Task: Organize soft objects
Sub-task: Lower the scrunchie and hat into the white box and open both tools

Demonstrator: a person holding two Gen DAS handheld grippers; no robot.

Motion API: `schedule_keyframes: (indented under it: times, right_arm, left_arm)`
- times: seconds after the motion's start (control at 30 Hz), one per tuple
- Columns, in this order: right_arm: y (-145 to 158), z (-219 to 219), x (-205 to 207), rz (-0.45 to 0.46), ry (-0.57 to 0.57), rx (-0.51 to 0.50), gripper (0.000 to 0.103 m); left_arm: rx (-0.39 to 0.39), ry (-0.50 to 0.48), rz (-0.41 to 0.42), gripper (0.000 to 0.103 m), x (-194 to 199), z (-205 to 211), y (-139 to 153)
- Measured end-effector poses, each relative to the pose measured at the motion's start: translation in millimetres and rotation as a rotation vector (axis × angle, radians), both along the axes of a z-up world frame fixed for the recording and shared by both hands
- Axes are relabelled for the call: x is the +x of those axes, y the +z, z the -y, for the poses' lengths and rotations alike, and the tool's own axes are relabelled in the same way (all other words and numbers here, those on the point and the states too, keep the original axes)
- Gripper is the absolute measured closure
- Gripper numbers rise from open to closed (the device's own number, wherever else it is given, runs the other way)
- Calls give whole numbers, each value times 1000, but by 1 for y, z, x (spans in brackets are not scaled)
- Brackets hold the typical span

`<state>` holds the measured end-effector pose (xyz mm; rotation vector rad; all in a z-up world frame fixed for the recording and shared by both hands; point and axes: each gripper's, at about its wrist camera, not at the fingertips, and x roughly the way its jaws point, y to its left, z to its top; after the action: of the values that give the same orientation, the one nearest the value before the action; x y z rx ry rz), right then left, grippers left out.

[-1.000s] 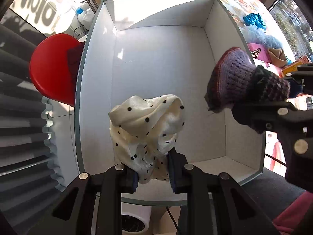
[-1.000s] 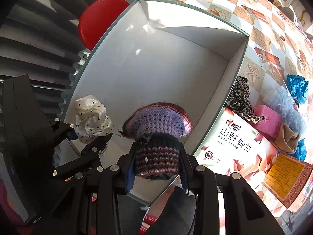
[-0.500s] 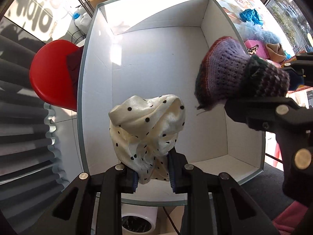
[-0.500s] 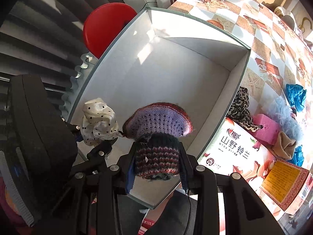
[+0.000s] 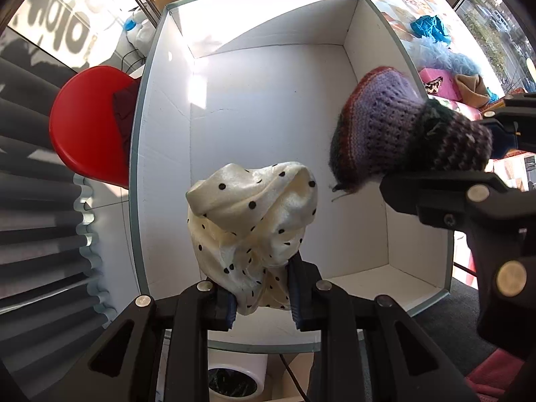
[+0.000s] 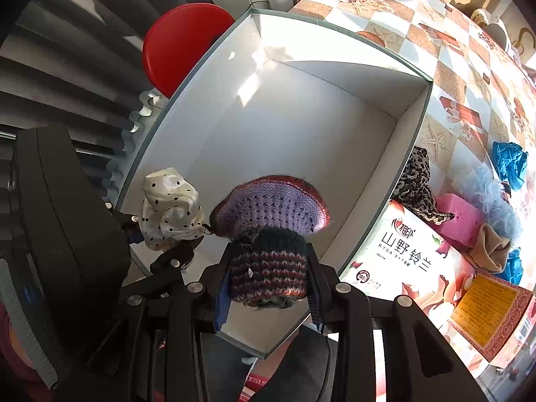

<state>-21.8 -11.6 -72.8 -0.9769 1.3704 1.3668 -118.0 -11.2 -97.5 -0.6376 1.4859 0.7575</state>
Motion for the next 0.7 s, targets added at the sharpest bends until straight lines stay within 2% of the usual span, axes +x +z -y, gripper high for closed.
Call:
schedule_keyframes:
  times: [0.5, 0.7]
  right_arm:
    - [-5, -1, 2, -7, 20, -6, 65]
    - [-5, 0, 4, -10, 21, -3, 64]
  left_arm:
    - [-1, 6, -1, 75, 0, -1, -3]
    - [8, 1, 10, 70, 0, 1, -1]
